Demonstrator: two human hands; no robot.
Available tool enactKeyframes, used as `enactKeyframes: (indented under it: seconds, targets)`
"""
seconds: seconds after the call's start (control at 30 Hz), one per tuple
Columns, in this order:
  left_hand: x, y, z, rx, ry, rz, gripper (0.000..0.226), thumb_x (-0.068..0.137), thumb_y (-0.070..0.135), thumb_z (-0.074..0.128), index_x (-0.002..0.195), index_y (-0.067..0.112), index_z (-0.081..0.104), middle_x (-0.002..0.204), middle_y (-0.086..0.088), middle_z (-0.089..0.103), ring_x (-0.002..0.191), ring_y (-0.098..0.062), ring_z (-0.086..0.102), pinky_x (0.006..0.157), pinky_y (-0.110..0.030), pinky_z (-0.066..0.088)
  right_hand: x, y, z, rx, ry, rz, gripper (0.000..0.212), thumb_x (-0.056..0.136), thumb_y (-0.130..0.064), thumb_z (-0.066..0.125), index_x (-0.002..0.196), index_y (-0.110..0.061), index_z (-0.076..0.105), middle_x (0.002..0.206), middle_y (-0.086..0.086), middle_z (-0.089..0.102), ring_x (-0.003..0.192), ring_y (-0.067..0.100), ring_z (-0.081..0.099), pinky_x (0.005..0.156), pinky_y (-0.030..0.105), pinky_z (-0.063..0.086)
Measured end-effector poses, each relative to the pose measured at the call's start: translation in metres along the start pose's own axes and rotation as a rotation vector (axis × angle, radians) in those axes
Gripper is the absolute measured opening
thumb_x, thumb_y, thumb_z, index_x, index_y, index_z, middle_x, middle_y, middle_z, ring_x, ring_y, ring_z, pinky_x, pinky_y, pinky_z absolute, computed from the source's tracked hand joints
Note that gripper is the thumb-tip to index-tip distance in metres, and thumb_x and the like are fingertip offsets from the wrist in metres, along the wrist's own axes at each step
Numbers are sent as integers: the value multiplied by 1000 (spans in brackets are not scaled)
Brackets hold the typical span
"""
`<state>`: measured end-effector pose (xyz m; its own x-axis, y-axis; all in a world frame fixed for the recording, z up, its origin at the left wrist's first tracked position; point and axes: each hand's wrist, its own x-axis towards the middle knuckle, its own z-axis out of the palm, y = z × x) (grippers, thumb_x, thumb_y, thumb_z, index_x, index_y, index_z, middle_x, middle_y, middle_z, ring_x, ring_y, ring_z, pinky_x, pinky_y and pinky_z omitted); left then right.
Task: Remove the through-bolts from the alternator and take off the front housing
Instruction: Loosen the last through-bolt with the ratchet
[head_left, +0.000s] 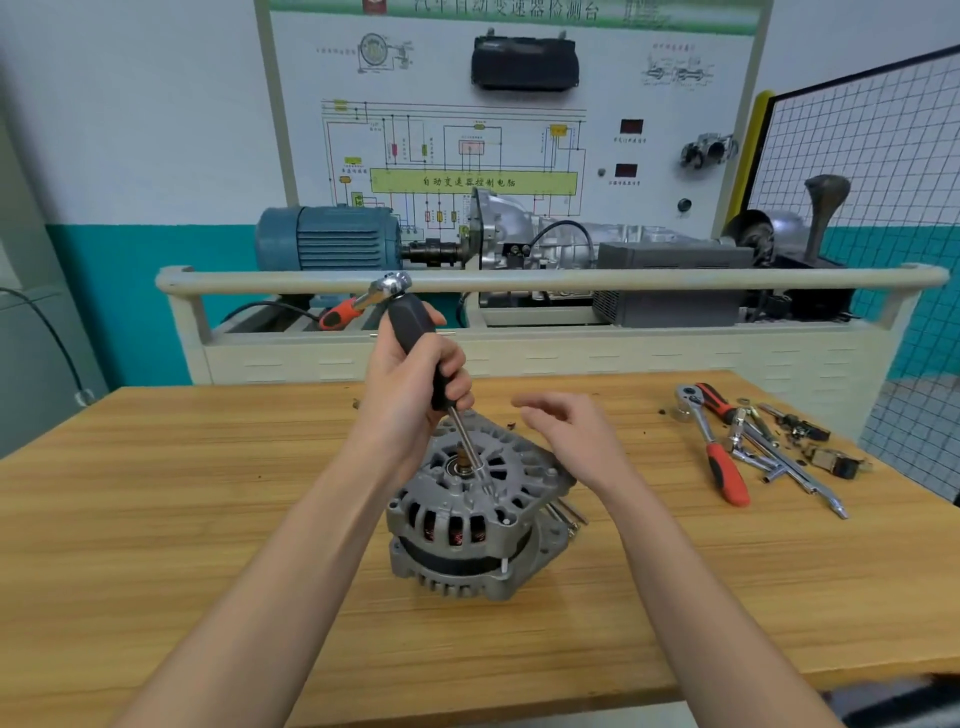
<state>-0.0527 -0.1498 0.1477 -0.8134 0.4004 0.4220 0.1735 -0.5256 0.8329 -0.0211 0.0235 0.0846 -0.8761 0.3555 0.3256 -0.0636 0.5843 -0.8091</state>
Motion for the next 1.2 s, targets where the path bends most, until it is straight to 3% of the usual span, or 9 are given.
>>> enactKeyframes:
  seconds: [0.07,0.17,0.3,0.37,0.43,0.57,0.7,1.0,1.2]
  targets:
    - [-5,-1,-2,50,-13,18,22,90,-6,36,91,15,41,57,4,36,50,-15,34,47,-26,34,3,-3,5,56,-284,26,38,99,-33,48,137,-30,52,144,-11,47,132,11,43,110,36,35]
    - [-10,-4,-6,66,-44,33,23,90,-6,37,92,16,42,57,5,37,50,-15,35,48,-26,35,-2,-1,5,73,-471,73,47,102,-39,38,148,-27,36,157,-15,22,141,8,27,116,32,22]
    - [-14,-4,-5,64,-53,16,23,91,-6,37,93,16,42,58,5,36,50,-15,34,48,-26,34,-9,2,7,-213,-444,-17,51,102,-38,38,149,-19,32,160,-9,11,147,12,12,116,32,13]
    - [-16,-2,-3,79,-54,13,23,91,-6,36,95,15,41,58,4,35,50,-15,34,47,-25,34,-4,-6,8,-366,-323,-131,49,101,-38,40,143,-14,43,158,-1,21,147,16,16,115,34,16]
    - [-19,0,-1,93,-61,16,23,91,-7,35,97,15,41,58,3,35,49,-15,33,47,-25,34,3,-17,9,-364,-255,-199,45,101,-36,40,141,-16,47,156,-1,29,145,15,22,116,35,19]
    - [-24,3,-2,150,-73,27,24,90,-7,36,96,15,43,57,5,37,50,-15,34,49,-26,33,11,-20,23,-439,-486,-246,38,104,-25,34,138,-16,48,156,-1,29,147,18,15,119,45,13]
    - [-26,3,-5,187,-96,36,26,90,-9,35,96,15,44,56,5,37,50,-14,34,48,-25,34,9,-14,28,-569,-502,-210,44,105,-26,24,148,-23,34,160,-6,18,149,16,1,119,40,2]
    - [-22,4,-13,228,-110,44,22,90,-6,36,96,14,43,57,5,35,49,-14,34,46,-23,35,-2,-20,30,-690,-426,-141,48,105,-33,17,153,-27,19,161,-9,11,149,17,-1,120,41,2]
    - [-19,3,-13,236,-117,8,23,93,2,46,76,15,37,51,6,31,44,-13,26,40,-22,29,-4,-23,30,-708,-430,-127,49,105,-33,17,153,-25,17,161,-7,10,149,17,-2,120,39,1]
